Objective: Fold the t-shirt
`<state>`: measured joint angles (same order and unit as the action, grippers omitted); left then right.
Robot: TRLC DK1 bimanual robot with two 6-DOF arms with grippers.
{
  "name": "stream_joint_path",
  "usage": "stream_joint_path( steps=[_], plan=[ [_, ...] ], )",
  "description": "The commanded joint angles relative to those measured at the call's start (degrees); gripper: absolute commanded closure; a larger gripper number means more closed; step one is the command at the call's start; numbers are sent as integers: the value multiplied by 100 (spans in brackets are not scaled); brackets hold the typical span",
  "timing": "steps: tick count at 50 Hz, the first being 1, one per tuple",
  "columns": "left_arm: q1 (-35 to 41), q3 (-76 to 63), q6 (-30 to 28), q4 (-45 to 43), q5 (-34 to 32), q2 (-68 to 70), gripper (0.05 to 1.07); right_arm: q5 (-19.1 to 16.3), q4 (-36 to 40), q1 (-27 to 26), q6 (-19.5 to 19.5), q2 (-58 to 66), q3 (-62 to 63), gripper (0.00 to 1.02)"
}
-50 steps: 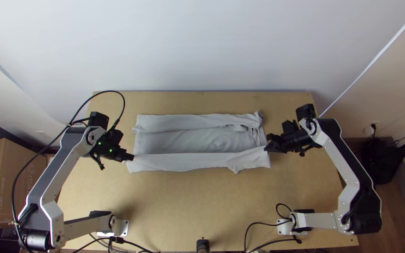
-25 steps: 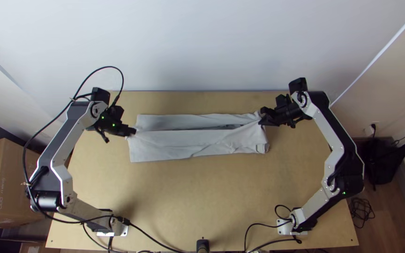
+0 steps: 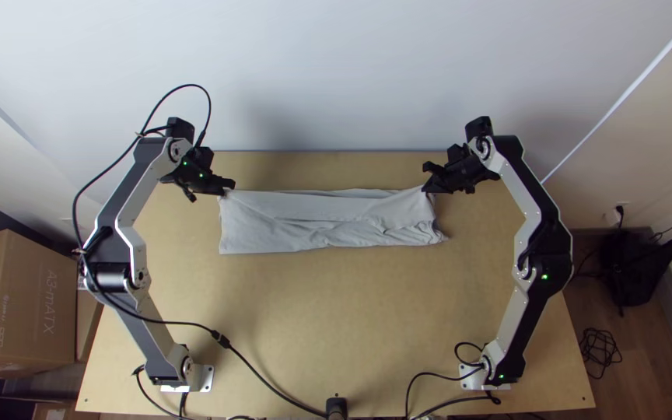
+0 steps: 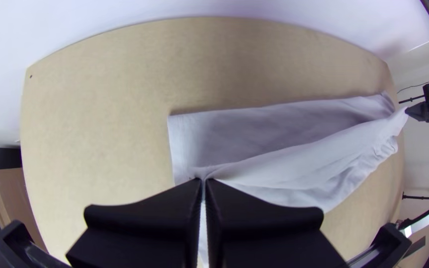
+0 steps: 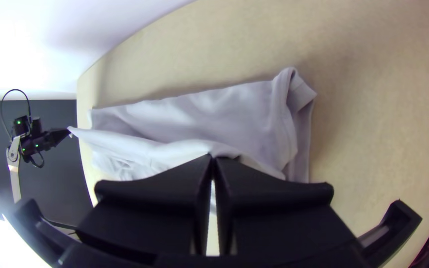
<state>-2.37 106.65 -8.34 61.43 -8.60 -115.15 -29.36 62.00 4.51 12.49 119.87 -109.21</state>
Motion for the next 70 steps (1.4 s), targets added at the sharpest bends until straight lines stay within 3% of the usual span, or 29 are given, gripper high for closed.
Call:
stream_joint_path(
  steps=[1, 14, 22, 23, 24, 25, 28, 29, 31, 41, 50, 54, 63, 68, 70],
  plan=[
    [-18, 383, 192, -34, -45, -438, 104, 62, -3, -65, 122, 475, -417, 100],
    [0, 453, 465, -342, -54, -956, 104, 212, -232, -100, 315, 1390, -1182, 100],
    [17, 321, 579, -421, -80, -1027, 103, 528, -460, -82, 430, 1697, -1393, 99],
    [17, 277, 579, -430, -80, -1018, 98, 546, -478, -82, 438, 1706, -1401, 97],
    [17, 251, 579, -465, -80, -1009, 87, 563, -487, -82, 438, 1723, -1401, 87],
    [17, 216, 588, -483, -80, -983, 68, 572, -496, -82, 438, 1732, -1410, 78],
    [17, 58, 588, -509, -80, -895, 10, 643, -513, -73, 447, 1759, -1401, 34],
    [17, 14, 588, -588, -80, -868, 9, 669, -513, -73, 447, 1759, -1384, 18],
    [0, -83, 605, -641, -98, -789, 9, 722, -513, -82, 447, 1750, -1375, 3],
    [-255, -540, 693, -790, -458, -244, 9, 836, -1199, -284, 658, 959, -733, 4],
    [-703, -1015, 702, -782, -1460, 177, 9, 748, -1436, -460, 711, 1, 101, 4],
    [-870, -1252, 561, -826, -1944, 274, 9, 247, -1480, -574, 966, -368, 356, 4],
    [-1064, -1823, 517, -1379, -2102, 300, 9, -1687, -1498, -1014, 2091, -817, 497, 4],
    [-1134, -1981, 684, -1678, -2119, 221, 9, -2416, -1498, -1154, 2398, -992, 567, 4],
    [-1134, -2034, 684, -1731, -2119, 186, 9, -2539, -1498, -1172, 2442, -1054, 585, 4]
  ],
)
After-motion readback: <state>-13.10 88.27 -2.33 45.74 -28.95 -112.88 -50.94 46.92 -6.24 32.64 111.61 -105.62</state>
